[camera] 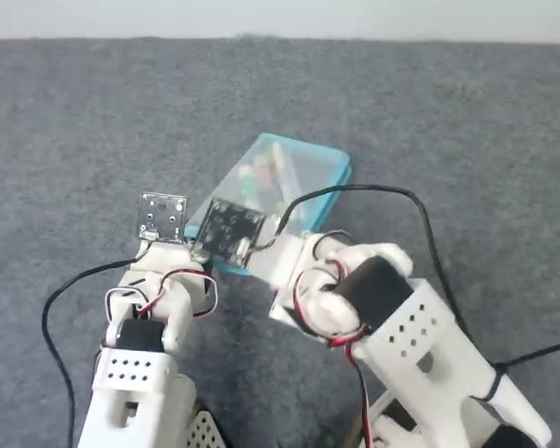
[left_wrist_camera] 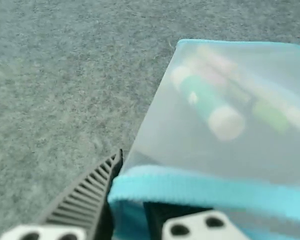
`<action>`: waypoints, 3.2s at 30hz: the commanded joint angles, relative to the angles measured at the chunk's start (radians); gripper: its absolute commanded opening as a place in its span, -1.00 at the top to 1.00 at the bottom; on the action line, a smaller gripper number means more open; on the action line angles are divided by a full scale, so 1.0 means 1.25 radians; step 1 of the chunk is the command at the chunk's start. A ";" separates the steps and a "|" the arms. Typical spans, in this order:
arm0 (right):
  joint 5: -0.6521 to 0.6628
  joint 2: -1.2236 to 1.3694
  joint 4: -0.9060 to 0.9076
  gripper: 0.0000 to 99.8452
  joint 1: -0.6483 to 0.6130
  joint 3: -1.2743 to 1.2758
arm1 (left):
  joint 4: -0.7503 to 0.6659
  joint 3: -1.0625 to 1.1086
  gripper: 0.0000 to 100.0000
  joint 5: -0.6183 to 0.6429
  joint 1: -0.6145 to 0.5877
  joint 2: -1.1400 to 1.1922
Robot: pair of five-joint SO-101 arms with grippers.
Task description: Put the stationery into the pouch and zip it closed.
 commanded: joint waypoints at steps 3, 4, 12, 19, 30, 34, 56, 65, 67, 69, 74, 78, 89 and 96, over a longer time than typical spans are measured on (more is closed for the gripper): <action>0.034 -0.063 0.010 0.99 -0.080 -0.022 | 0.002 -0.053 0.98 0.018 -0.017 -0.006; 0.034 -0.083 0.010 0.99 -0.090 -0.011 | 0.001 -0.053 0.98 0.018 -0.017 -0.006; 0.028 -0.177 0.012 0.91 -0.068 0.079 | 0.000 -0.052 0.98 0.018 -0.016 -0.006; -0.005 -0.161 -0.045 0.76 0.020 0.184 | 0.000 -0.052 0.98 0.018 -0.017 -0.006; -0.155 -0.040 -0.386 0.75 0.095 0.387 | -0.034 -0.051 0.98 0.050 -0.011 -0.007; -0.156 -0.002 -0.485 0.76 0.095 0.426 | -0.037 -0.050 0.98 0.052 0.006 -0.007; -0.149 0.136 -0.569 0.99 0.226 0.412 | -0.034 -0.031 0.97 0.041 0.056 -0.012; -0.037 0.046 -0.353 0.99 0.222 0.295 | -0.034 -0.031 0.71 -0.071 0.058 -0.007; 0.004 0.014 -0.321 0.99 0.224 0.295 | -0.034 -0.031 0.71 -0.072 0.068 -0.007; 0.029 -0.018 -0.295 0.99 0.224 0.293 | -0.037 -0.019 0.71 -0.087 0.092 -0.010; 0.034 -0.074 -0.276 0.99 0.224 0.296 | -0.076 0.025 0.85 -0.169 0.177 -0.012; 0.032 -0.077 -0.267 0.99 0.219 0.297 | -0.097 0.036 0.97 -0.168 0.191 -0.009; -0.023 -0.107 -0.263 0.99 0.127 0.296 | -0.075 0.009 0.98 -0.061 0.187 -0.006; -0.031 -0.289 -0.261 0.99 0.080 0.346 | -0.066 -0.015 0.98 0.001 0.106 -0.007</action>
